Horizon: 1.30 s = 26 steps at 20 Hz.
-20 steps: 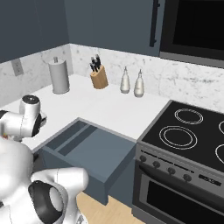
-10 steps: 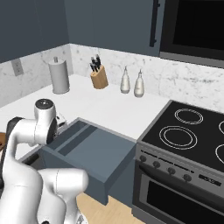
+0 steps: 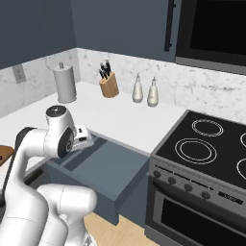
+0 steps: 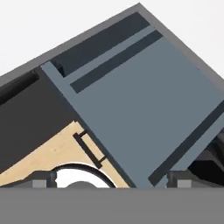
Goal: Pick up the knife from the drawer and place it on the cutting board. Then place the meat from the plate to the cutting board.
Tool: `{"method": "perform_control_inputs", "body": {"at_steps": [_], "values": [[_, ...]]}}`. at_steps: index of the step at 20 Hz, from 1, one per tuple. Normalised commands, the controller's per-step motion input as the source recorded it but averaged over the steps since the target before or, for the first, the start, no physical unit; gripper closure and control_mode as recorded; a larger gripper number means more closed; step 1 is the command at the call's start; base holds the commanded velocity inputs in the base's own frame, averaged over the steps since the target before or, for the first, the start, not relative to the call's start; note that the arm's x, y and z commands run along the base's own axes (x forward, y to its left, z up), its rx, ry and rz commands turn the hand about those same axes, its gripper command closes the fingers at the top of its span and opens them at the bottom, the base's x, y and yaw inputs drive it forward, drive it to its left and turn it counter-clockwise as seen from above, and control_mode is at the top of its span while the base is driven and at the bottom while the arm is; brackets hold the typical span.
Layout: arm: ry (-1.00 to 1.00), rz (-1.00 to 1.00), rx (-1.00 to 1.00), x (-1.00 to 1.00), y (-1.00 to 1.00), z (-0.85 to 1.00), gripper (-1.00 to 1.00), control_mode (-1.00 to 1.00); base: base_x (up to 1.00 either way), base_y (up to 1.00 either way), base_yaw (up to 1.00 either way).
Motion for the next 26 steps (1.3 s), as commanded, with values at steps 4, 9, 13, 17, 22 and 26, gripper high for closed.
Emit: {"method": "perform_control_inputs", "body": {"at_steps": [4, 9, 13, 17, 22, 26], "values": [[0.00, -0.26, 0.09, -0.17, -0.39, 0.48, -1.00, -1.00, 0.00, 0.00, 0.00], [-0.02, -0.08, 0.07, -0.43, -0.20, 0.03, -1.00, 1.00, -0.40, -0.08, -0.04], [0.00, 0.00, 0.00, 0.00, 0.00, 0.00, -1.00, 1.00, -1.00, -0.01, -0.09], [0.00, 0.00, 0.00, 0.00, 0.00, 0.00, -1.00, 1.00, -1.00, 0.01, -0.11], [0.00, 0.00, 0.00, 0.00, 0.00, 0.00, -1.00, 1.00, -0.83, 0.20, -0.06], [0.00, 0.00, 0.00, 0.00, 0.00, 0.00, -1.00, 1.00, -0.42, 0.26, 0.08]]}}
